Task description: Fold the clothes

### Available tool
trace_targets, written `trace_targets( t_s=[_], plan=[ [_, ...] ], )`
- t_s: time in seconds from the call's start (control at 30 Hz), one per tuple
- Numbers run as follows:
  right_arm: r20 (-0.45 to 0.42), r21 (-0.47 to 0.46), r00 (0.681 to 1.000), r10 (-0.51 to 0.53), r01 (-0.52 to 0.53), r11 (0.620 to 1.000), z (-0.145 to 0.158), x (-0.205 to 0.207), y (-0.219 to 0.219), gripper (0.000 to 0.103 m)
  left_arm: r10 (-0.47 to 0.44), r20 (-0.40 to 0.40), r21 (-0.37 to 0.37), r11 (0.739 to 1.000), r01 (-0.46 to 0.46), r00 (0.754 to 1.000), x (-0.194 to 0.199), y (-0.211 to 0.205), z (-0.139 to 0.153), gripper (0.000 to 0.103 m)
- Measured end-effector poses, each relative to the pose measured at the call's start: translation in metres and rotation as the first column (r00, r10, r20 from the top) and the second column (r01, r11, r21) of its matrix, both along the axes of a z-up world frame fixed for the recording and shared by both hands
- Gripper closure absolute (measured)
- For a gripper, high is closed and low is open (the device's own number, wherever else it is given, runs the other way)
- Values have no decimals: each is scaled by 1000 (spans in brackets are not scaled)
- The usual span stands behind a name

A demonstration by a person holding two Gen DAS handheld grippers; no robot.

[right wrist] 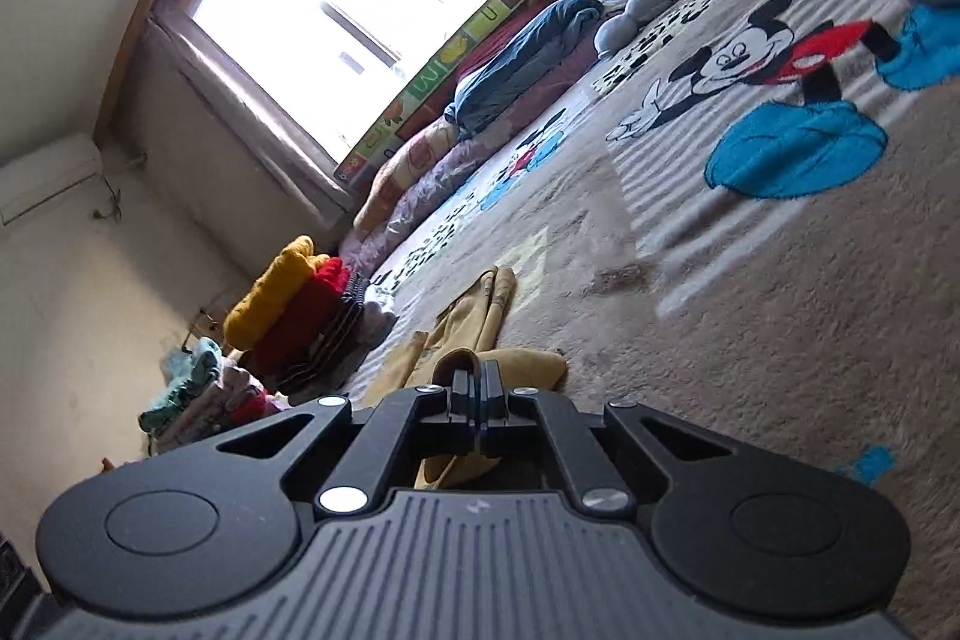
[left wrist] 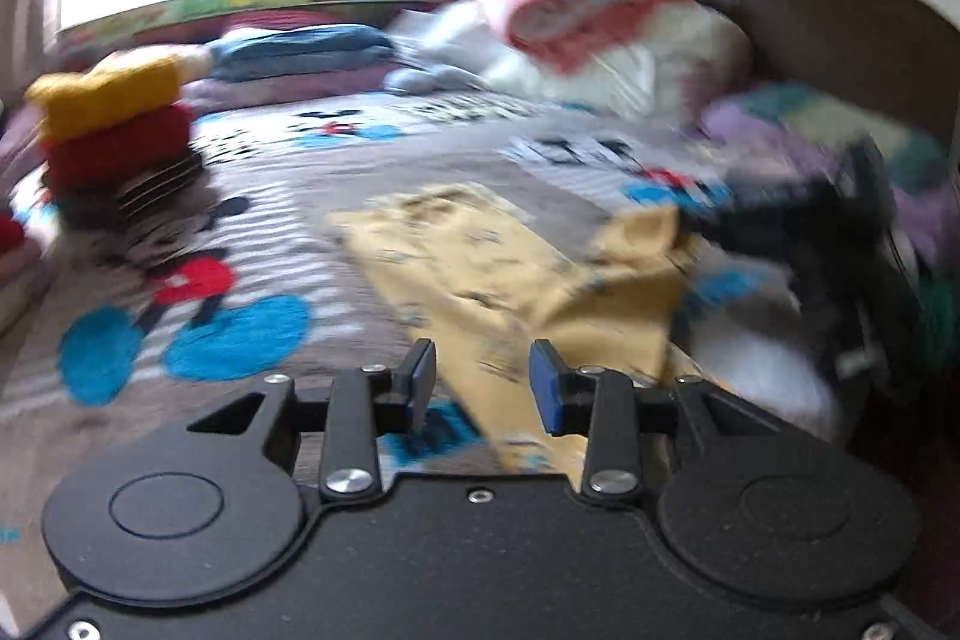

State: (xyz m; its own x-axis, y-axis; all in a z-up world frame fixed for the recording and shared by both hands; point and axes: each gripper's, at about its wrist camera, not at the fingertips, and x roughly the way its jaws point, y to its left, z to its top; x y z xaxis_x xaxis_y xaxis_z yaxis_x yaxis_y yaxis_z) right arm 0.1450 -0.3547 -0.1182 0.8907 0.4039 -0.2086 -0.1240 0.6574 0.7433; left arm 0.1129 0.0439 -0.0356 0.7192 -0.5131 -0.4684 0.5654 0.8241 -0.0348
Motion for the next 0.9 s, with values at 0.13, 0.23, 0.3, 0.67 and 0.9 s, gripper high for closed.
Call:
trace_targets(
  t_s=[0.13,0.23,0.3,0.67,0.9],
  plan=[
    [11,-31,999,34,-34,999,7,4,8,99,-33,-21,42,999,33,999,0,-17,-9,80],
    [37,-48,998,51,-49,998,19,5,13,99,-114,-63,122,985,121,991,-3,-42,-26,83],
    [67,-51,996,56,-53,997,33,7,16,99,-138,-100,189,970,155,985,-3,-57,-43,84],
    [221,-72,973,68,-54,996,79,-26,10,99,-104,-144,158,979,126,984,6,-57,-40,85],
    [-1,21,1000,-11,11,1000,9,-29,-7,99,54,-105,46,998,-50,993,37,-49,-8,85]
  ],
)
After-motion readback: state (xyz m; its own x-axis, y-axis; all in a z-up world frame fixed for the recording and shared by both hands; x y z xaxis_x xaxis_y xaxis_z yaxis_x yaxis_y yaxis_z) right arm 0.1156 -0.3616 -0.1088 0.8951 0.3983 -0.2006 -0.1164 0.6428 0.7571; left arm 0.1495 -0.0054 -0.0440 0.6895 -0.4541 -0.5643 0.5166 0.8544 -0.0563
